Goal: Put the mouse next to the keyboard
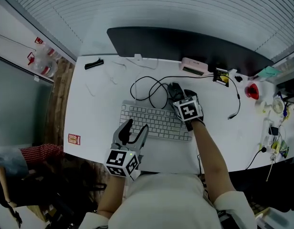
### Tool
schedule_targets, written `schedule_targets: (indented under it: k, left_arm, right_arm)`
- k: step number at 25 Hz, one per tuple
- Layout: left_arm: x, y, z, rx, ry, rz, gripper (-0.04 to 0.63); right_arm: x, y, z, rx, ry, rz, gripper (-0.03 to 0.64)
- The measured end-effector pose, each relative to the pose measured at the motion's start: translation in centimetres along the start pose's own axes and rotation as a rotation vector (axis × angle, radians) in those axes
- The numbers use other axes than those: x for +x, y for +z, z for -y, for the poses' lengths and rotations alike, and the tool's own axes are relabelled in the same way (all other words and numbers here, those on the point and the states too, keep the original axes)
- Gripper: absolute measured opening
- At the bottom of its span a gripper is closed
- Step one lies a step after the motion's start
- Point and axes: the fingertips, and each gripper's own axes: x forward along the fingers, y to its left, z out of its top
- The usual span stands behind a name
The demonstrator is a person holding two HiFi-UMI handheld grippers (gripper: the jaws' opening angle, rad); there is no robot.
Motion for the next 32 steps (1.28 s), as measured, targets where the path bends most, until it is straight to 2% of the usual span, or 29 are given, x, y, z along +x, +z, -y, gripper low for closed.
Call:
schedule_targets:
  k: [3,5,13,25,32]
  left_arm:
    - [0.1,0.1,-0.2,0.001,0.006,0.0,0.258]
    - [0.2,0.1,-0.3,0.0,0.01,0.001,0.258]
    - [0.2,0.2,-0.4,-0.009,0.01,0.004,0.258]
    - [-1.0,0.7,0.6,0.011,-0.017,0.024,0.256]
    - [-1.3,1.0,1.6,0.031,-0.045,0.029,0.255]
  right_arm:
    - [0.7,-0.5,0.1,-0.001,0.01,-0.037,0.35]
    - [1.1,-0.9,0.0,0.005,0.023,-0.056,0.32]
    - [1.1,-0.8,0.3,0.032,0.026,-0.049,0.288]
    - [-1.8,0.2,1.5,0.014,-0.038,0.078,0.287]
    - [-6.7,0.1,2.4,0.057,-0.108,0.102,0.287]
